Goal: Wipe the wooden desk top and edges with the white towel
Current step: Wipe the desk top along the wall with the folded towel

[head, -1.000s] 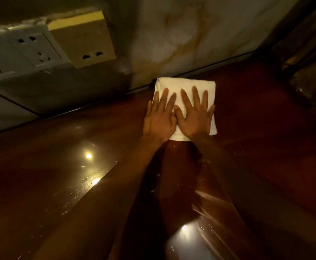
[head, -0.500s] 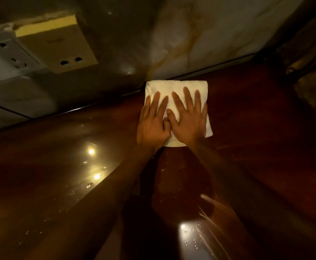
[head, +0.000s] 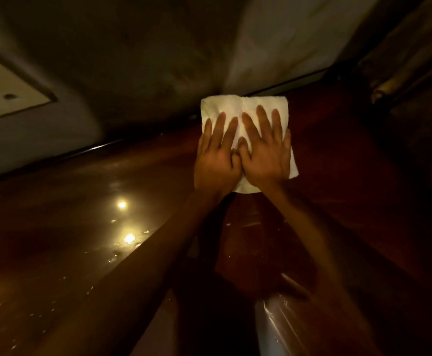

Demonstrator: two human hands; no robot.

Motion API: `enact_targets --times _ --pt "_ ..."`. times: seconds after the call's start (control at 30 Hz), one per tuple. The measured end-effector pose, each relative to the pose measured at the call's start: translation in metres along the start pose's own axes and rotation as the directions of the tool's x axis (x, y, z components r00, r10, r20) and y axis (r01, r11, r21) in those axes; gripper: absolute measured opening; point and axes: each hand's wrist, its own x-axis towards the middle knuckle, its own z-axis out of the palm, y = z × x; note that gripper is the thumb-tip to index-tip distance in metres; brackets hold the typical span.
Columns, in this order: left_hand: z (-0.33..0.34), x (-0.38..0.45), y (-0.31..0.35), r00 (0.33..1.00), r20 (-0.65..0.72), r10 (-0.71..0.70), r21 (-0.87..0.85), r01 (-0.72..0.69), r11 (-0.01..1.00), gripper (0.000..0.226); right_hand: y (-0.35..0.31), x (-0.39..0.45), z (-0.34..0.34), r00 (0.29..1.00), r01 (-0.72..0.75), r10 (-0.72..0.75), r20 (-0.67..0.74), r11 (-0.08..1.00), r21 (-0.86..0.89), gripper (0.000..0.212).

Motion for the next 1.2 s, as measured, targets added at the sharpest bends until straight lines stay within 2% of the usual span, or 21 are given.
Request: enact_targets --times 0.53,0.77,1.03,1.2 --pt "0.091 0.064 0.091 0.994 0.084 0.062 0.044 -0.066 0.997 0.055 0.135 0.033 -0.025 0.996 -0.07 0.071 -0.052 0.997 0.014 0.064" --pt "0.124 0.074 0.127 0.98 0.182 0.08 0.196 -0.116 0.974 0.055 0.186 0.029 -0.033 0.99 -0.052 0.058 -0.127 0.997 0.05 0.054" --pt "0.124 0.061 0.142 0.96 0.275 0.055 0.246 -0.126 0.961 0.055 0.196 0.013 -0.032 0.979 -0.174 0.181 -0.097 0.982 0.077 0.057" --pt "0.117 0.045 0.138 0.949 0.303 0.085 0.238 -0.161 0.958 0.055 0.183 -0.008 -0.036 0.974 -0.196 0.201 -0.1 0.979 0.055 0.059"
